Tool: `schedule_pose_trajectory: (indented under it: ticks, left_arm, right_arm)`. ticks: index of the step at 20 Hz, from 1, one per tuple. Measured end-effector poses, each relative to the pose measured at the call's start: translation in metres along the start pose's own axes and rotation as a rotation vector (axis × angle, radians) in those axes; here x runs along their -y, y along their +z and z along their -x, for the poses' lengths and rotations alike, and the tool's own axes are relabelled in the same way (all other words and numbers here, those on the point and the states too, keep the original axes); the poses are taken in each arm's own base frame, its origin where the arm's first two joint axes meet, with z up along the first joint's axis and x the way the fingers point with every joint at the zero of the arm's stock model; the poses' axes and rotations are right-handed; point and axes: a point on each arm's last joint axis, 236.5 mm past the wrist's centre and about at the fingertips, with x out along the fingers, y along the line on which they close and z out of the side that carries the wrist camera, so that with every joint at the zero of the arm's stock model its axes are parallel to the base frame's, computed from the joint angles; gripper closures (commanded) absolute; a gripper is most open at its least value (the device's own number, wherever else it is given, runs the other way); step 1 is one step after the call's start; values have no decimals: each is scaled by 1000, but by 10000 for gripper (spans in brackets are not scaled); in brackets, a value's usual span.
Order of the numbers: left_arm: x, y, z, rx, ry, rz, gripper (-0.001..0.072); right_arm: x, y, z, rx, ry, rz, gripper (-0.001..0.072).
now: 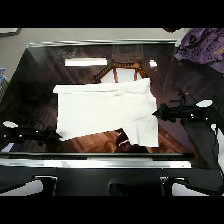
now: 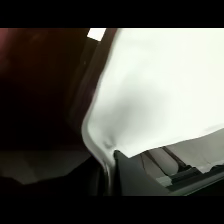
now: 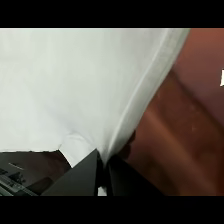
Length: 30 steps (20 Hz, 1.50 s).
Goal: Fold the clothes and pants, and hang the long-sleeved shirts on hangers.
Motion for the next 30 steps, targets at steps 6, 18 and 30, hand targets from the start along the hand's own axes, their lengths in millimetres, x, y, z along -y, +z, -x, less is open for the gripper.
schedule_pose_trajectory:
  ticks: [6, 18, 30]
  left_arm:
    - [12, 23, 15, 82, 17, -70, 696]
    - [264, 78, 385, 1010, -47, -549, 695]
    - [280, -156, 534, 1560, 72, -502, 696]
  right_arm:
    - [-17, 5, 10, 21, 27, 27, 681]
    - [-262, 127, 272, 729, 31, 588, 680]
    - [-377, -74, 454, 1195, -112, 836, 680]
